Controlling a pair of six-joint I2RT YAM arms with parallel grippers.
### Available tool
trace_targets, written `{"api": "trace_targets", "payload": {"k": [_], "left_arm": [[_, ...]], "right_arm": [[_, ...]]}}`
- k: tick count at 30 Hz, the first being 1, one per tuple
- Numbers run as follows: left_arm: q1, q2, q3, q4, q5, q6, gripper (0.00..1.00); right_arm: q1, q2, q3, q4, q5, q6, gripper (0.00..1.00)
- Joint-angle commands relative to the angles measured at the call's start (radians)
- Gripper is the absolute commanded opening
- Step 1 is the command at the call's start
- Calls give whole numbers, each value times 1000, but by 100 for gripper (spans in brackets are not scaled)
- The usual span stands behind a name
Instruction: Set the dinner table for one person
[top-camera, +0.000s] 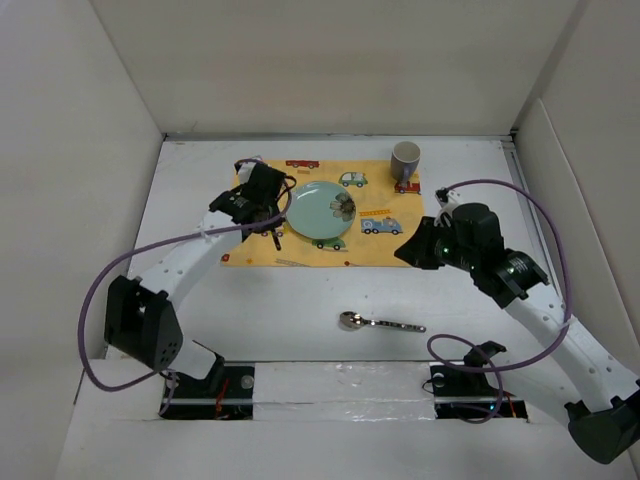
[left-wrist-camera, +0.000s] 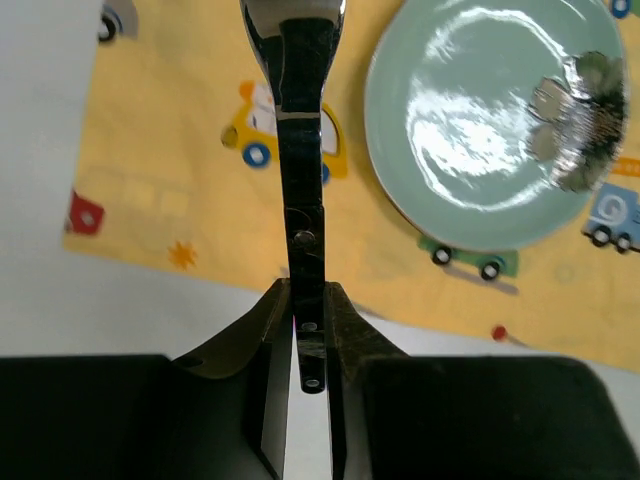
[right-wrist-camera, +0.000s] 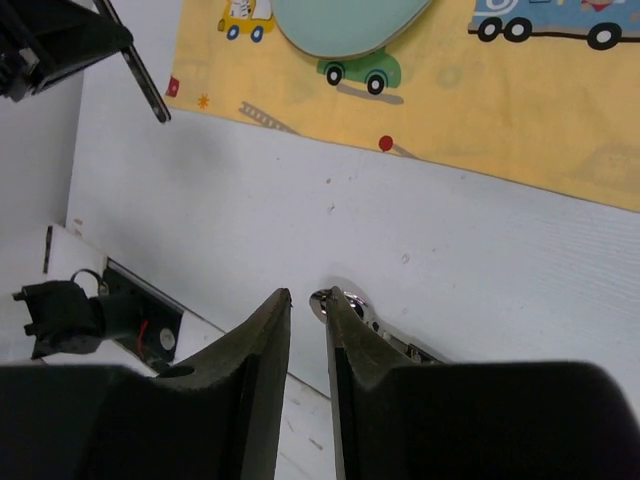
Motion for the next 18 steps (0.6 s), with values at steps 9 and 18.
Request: {"api": "trace_targets", "payload": {"k": [9,18], "left_arm": [[123,411,248,212,90,598,0],[183,561,314,196,121,587,0]], "right_arm": [[-28,-36,-21,-37,2,27,9],[-17,-54,-32,-148,65,40,46]]}}
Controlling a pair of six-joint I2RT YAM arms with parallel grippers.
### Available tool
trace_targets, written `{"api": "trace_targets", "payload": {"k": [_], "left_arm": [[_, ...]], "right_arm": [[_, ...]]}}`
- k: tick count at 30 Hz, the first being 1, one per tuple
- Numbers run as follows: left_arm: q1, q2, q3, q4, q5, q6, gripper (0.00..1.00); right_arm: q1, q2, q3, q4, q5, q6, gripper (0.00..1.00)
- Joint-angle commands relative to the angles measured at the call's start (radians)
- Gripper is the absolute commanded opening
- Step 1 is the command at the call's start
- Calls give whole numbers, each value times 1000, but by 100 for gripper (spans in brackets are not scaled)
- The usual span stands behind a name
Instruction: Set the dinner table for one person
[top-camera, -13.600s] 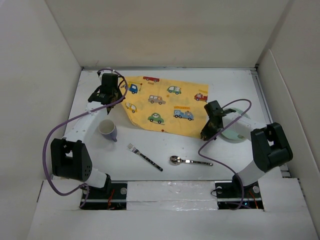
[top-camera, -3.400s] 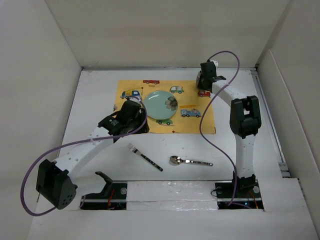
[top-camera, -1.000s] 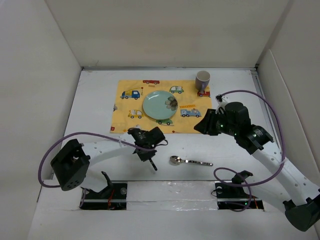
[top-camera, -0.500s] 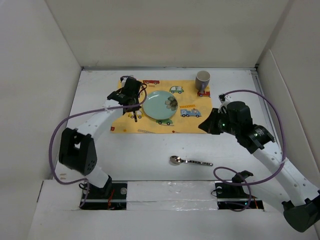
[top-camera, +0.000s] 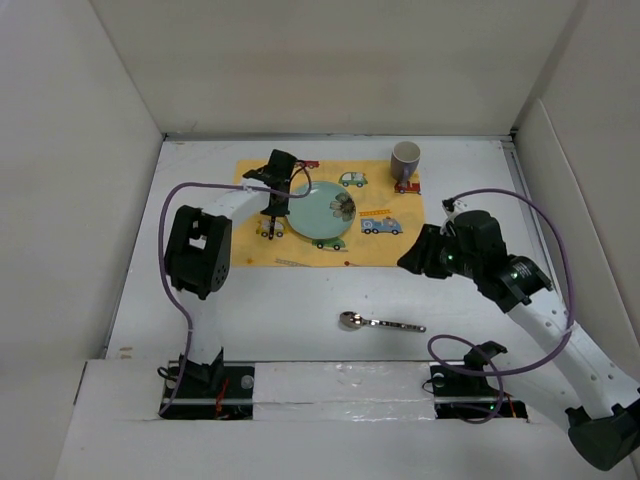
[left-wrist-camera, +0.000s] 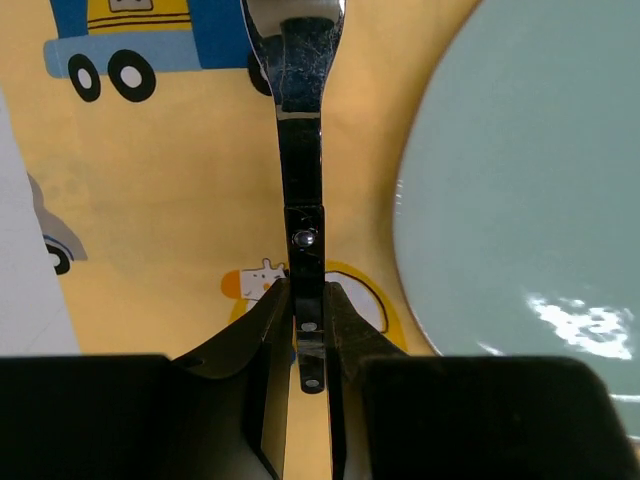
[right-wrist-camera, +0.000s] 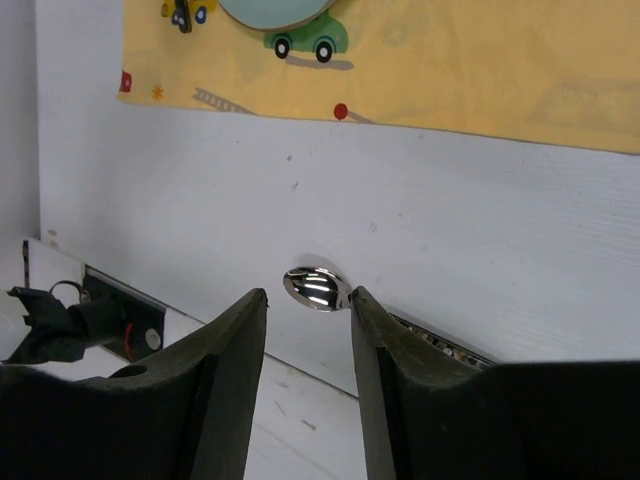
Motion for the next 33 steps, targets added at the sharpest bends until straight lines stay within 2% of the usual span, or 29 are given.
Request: {"api": "trace_targets", "payload": {"k": [1,6,12,16,18,19,22,27,29,33], "left_arm": [[36,3,44,6,14,27,0],[36,40,57,2,-3,33,0],[36,74,59,23,28,44,0],[36,108,73,-9,-12,24,0],[46,111,74,-25,-9,17,7],[46,106,68,-25,-8,7,16],[55,79,44,-9,-6,-6,31],[55,39,61,-35,-29,-38,39],[55,16,79,-52,-50,-47,46],[55,-108,110,-71,-46,-97,51]], "right_arm": [[7,-21,-22,-68,25,14,49],[53,10,-25,-118,27,65,60],[73,109,-50,-199,17,69,63],[94,157,-17,-237,48,72,65],[117,203,-2,-251,60,57,65],[117,224,24,-284,75,31,66],[173,318,76,-335,104,-15,68],[263,456,150,-374,135,-79,71],[303,516,171,-395,154,-110,74],[367,606,185,-383,111,-158,75]]}}
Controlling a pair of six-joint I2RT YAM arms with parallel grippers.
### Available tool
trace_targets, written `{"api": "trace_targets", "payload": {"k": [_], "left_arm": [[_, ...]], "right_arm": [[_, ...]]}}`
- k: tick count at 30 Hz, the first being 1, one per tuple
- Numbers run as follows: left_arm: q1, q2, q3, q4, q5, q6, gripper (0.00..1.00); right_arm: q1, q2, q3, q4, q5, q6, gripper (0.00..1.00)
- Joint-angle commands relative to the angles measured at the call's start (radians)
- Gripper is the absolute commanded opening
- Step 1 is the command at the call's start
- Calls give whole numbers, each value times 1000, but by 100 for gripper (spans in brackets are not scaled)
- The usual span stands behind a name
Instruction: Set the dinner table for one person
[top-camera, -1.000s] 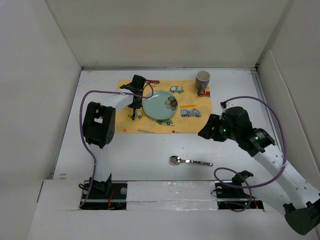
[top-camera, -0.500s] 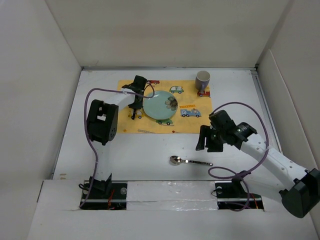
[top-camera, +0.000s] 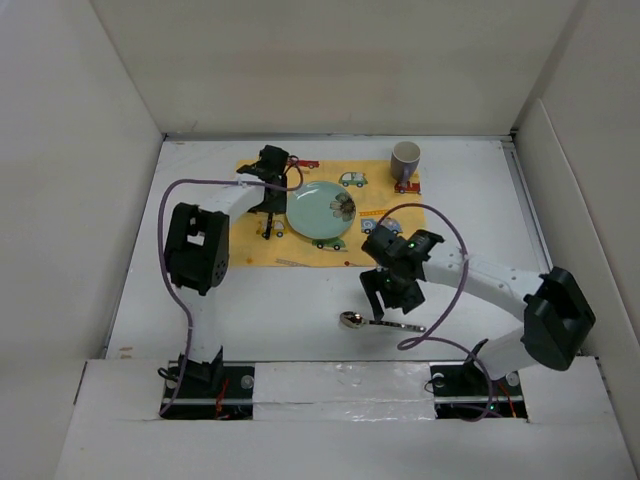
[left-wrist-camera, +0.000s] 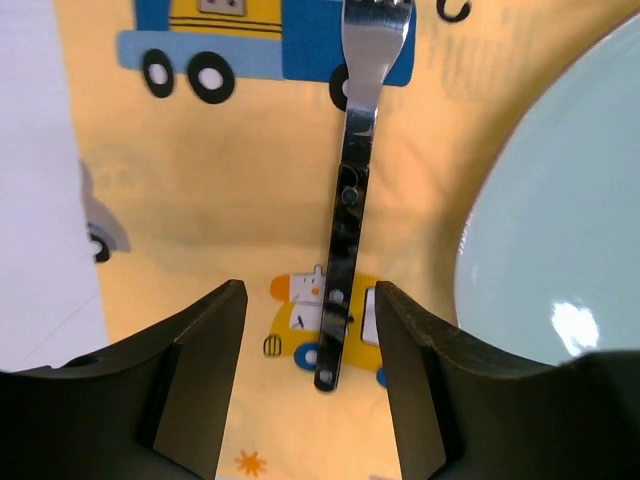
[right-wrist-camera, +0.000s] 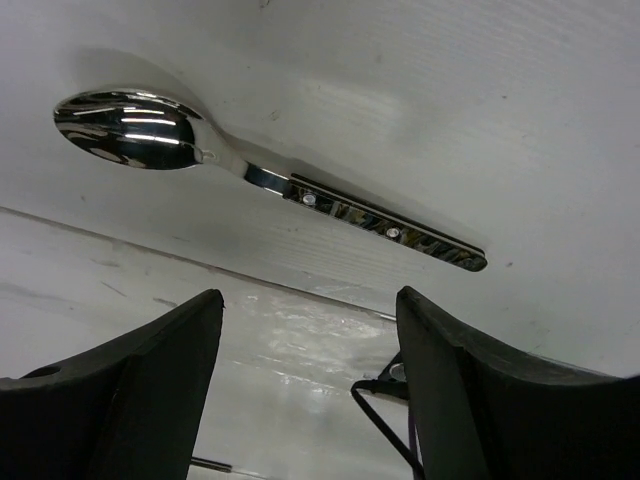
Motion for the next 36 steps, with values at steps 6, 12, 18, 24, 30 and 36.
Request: {"api": "trace_targets", "payload": {"k": [6,12,18,24,30,36], "left_arm": [[21,-348,72,-11,88,-132,51],[21,-493,75,4,170,-147,49],[21,-585,82,0,188,-127,48],[30,-639,80,-23,171,-100,46],[30,-671,59,-43,170,-89,46],[30,-709,-18,-42,188,-91,45]], "right_arm": [[112,187,80,-22,36,-68,78],[112,310,103,17,57,-60,80],[94,379,130,30,140,-16,79],[85,400,94,120,71,-11,51],[85,397,134,194,21,53,22],[85,362,153,250,100,135,43]]}}
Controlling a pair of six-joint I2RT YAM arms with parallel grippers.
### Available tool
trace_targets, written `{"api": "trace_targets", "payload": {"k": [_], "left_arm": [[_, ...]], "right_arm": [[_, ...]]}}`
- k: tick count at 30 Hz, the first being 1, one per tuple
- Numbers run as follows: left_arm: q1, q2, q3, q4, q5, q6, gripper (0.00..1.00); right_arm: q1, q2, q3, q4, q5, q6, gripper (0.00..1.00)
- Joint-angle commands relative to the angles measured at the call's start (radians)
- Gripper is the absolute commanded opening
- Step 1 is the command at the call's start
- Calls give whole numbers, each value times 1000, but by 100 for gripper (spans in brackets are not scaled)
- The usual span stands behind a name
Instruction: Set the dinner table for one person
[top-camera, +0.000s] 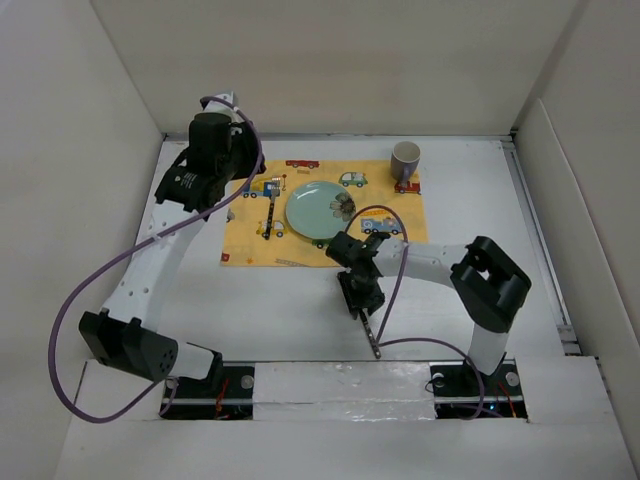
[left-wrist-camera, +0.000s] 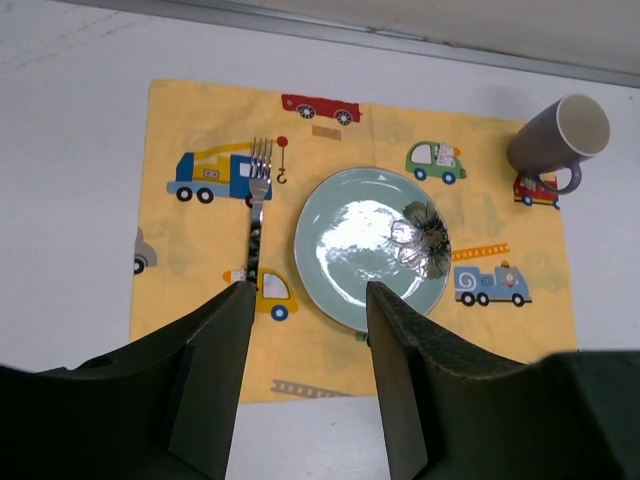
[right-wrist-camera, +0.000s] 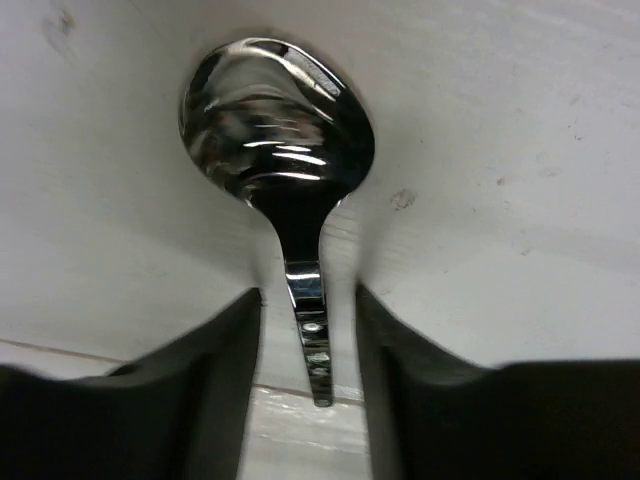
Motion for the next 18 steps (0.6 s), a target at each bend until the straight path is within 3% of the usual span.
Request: {"api": "trace_targets", "payload": {"k": [1,6,13,15,18], "left_arm": [[4,-53,-50,3,15,12,45],[4,-93,-121,3,22,16,45],[4,-154,-173,0,23,3,45],[4,-165,-176,1,29,3,45],[4,-171,-175,-8,42,0,45]], "right_arm": [[-7,-54,6,102,63,65,51],[-7,-143,-117,142,69,99,56],[59,-168,-224,187,34,126,52],[72,-140,-234,188,35,122,43],[84,-145,-208,167,95,139,9]]}}
